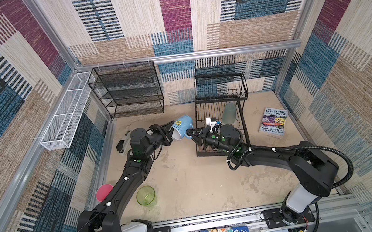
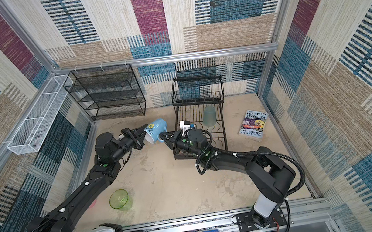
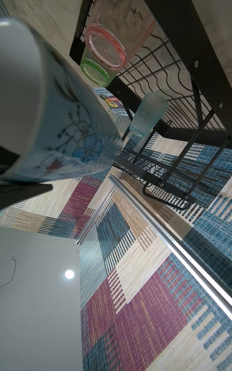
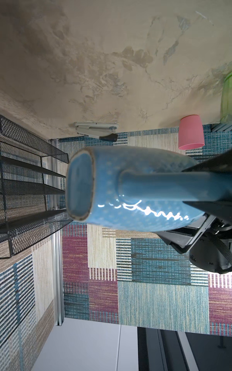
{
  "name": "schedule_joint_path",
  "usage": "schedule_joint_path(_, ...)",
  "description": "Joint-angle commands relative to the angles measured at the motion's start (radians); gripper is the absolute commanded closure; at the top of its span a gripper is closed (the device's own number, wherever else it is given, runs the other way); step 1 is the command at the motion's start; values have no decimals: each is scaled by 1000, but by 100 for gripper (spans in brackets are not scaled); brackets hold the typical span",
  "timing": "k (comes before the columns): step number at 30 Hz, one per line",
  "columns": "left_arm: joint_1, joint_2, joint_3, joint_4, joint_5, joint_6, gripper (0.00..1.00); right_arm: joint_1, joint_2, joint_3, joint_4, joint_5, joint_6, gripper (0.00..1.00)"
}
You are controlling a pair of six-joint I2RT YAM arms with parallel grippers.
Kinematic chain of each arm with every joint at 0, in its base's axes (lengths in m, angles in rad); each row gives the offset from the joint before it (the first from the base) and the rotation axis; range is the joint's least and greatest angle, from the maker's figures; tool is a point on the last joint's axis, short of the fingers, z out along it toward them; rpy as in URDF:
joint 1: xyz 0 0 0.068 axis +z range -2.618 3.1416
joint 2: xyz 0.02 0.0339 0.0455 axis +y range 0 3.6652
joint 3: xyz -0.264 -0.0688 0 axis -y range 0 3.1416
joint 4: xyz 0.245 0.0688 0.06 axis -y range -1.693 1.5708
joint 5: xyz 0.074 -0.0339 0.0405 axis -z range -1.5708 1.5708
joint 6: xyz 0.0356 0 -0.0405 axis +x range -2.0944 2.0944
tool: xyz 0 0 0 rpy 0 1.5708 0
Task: Load cups into a dish rack
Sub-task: Pick up the cup from the top-left of the table.
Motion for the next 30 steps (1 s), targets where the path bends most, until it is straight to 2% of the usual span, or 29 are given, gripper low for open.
schedule_joint_path(1, -3, -7, 1, 36, 40, -4, 95, 2, -6, 10, 0, 7, -40, 91)
schedule_joint_path(7, -3, 4, 14, 14, 69, 27, 85, 1, -18, 23, -30, 29, -71, 100)
schedule_joint_path(9, -3, 2, 16, -3, 74, 43, 78, 2, -24, 23, -37, 44, -89, 100)
schedule_joint_path(19, -2, -6, 43, -115, 99, 135, 55, 2, -93, 20, -86, 154, -209, 100)
schedule_joint_path(20, -1, -9, 47, -135, 133, 151, 53, 2, -107, 19, -94, 172, -230, 100)
schedule_joint_path(25, 0, -22, 70, -232, 152, 252, 40, 2, -169, 20, -145, 271, -337, 100)
schedule_joint_path(27, 2, -19, 95, -292, 172, 314, 34, 3, -196, 16, -168, 312, -380, 100)
schedule_joint_path(30, 3, -14, 132, -371, 196, 411, 29, 2, -238, 12, -213, 370, -448, 100)
